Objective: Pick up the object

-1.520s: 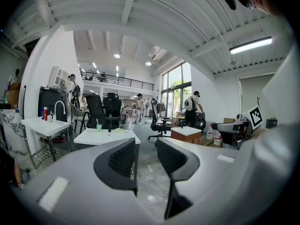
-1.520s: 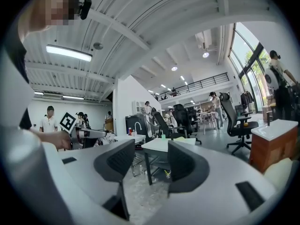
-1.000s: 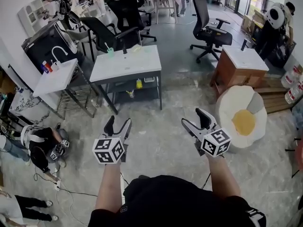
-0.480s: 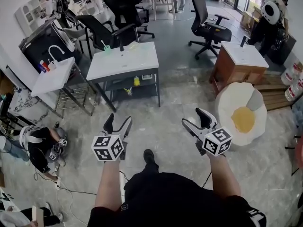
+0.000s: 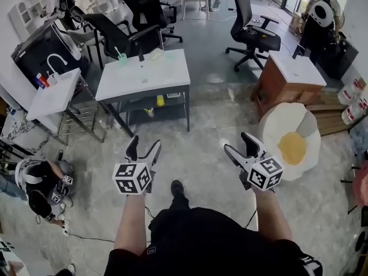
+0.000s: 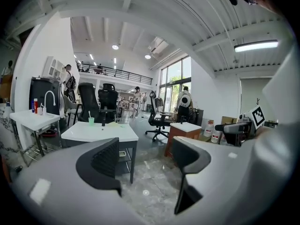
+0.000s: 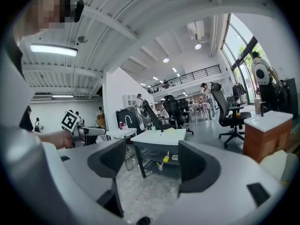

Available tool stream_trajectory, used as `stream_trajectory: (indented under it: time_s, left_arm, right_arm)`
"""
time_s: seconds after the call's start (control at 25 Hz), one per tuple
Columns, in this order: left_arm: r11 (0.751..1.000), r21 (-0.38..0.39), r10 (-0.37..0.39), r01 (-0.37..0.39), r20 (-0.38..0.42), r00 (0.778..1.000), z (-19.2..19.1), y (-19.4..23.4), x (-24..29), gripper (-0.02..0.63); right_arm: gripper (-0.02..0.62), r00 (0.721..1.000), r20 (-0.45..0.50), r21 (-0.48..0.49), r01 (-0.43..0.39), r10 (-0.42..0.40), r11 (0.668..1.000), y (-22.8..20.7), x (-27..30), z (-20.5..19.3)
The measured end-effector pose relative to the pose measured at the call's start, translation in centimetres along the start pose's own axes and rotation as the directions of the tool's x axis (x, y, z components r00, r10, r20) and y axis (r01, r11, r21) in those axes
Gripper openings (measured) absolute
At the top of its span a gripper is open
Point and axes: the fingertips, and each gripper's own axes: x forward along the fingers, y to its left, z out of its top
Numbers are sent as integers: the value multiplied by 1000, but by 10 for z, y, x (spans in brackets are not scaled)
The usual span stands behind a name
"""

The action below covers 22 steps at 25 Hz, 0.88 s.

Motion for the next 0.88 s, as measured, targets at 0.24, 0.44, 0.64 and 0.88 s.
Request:
stream_trajectory:
  time_s: [0.24,0.44,0.64,0.88]
  left_arm:
    - [999,-45,-22,20,-61,998,1,48,64,341]
    - [998,-53,-41,36,-77,996,12,102,111,341]
    - [1000,-22,-11,10,-67,998,29,159,139,341]
    - [1000,1,21,-21,-38,999,45,213,154,339]
  right_arm:
    - [314,998,-60,23,8,-6,1000,-21,67,1]
    - [313,997,-76,25,-2,4,1000,-31,147,14]
    - [313,994,-98,2,-48,48,999,-21,223,30]
    - [313,988,-123,-31,-94,89,995,-4,286,42]
